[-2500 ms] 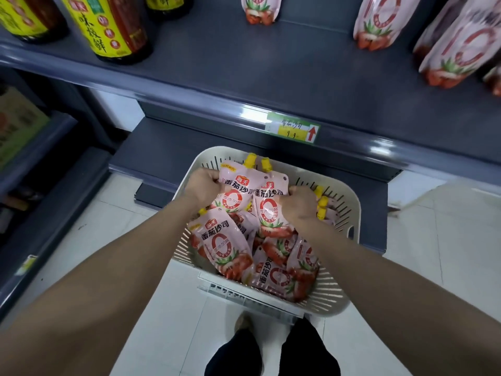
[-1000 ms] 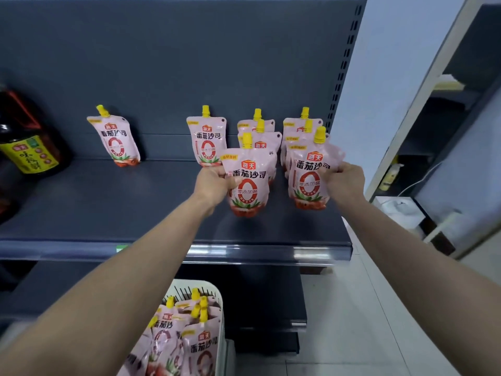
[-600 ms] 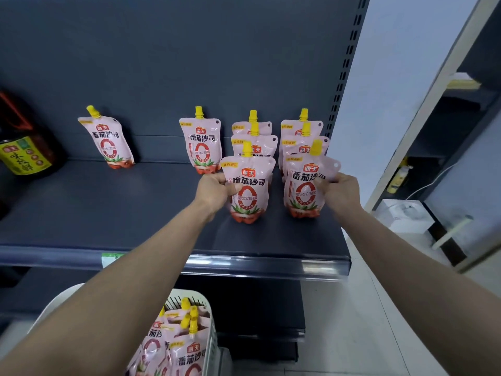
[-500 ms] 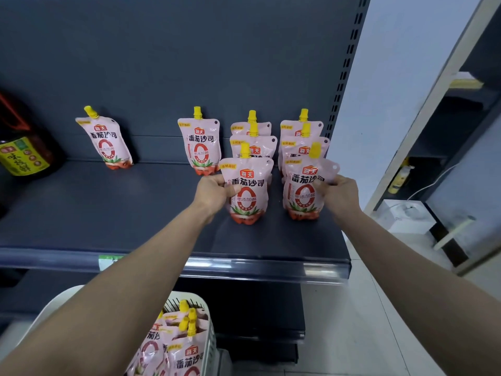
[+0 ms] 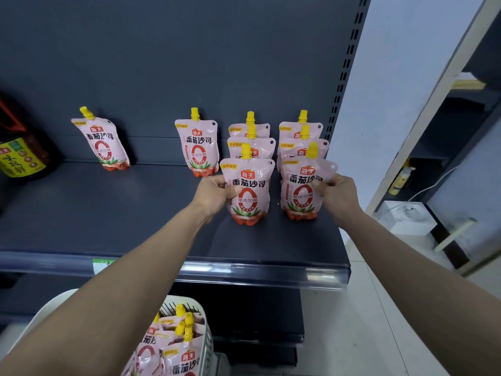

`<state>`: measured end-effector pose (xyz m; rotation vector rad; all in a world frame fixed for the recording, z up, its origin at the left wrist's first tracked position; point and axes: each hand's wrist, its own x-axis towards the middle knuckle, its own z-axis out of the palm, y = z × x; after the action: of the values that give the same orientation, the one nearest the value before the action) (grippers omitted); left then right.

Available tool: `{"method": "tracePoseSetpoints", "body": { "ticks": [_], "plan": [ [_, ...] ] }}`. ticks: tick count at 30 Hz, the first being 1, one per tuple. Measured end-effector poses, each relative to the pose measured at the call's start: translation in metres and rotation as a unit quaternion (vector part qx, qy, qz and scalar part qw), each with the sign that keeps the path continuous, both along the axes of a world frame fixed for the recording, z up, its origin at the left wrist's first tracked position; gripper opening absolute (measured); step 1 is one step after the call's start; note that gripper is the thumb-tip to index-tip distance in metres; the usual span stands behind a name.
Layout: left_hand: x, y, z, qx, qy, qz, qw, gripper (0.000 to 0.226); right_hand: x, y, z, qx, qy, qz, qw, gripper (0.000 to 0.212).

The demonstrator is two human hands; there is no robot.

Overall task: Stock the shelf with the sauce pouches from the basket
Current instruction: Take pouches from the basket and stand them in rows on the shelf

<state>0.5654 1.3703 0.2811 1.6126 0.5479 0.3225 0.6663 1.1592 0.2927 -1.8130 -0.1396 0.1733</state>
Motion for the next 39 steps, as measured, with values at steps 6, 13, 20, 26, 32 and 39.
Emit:
{"method": "tracePoseSetpoints", "body": {
  "ticks": [6, 13, 20, 26, 32, 39],
  "plan": [
    [0.0, -0.001, 0.002, -0.001, 0.011, -0.01, 1.0, 0.029, 0.0, -0.002, 0.0, -0.01, 0.003, -0.004, 1.0, 0.029],
    [0.0, -0.001, 0.002, 0.015, 0.012, -0.014, 1.0, 0.028, -0.004, -0.004, 0.0, -0.007, 0.006, -0.007, 1.0, 0.032],
    [-0.004, -0.005, 0.008, 0.022, 0.02, -0.015, 0.999, 0.029, -0.007, -0.005, 0.001, -0.008, 0.009, -0.013, 1.0, 0.031],
    [-0.009, -0.004, 0.009, 0.035, 0.024, -0.007, 0.999, 0.03, -0.011, -0.008, 0.003, -0.006, -0.003, -0.008, 1.0, 0.033],
    [-0.019, 0.007, 0.011, 0.065, 0.043, 0.011, 0.997, 0.026, -0.012, -0.013, 0.005, -0.072, -0.049, -0.055, 0.995, 0.032],
    [-0.052, 0.019, 0.025, 0.206, 0.009, 0.047, 0.977, 0.029, -0.05, -0.016, 0.022, -0.122, -0.232, -0.18, 0.948, 0.037]
  ]
}}
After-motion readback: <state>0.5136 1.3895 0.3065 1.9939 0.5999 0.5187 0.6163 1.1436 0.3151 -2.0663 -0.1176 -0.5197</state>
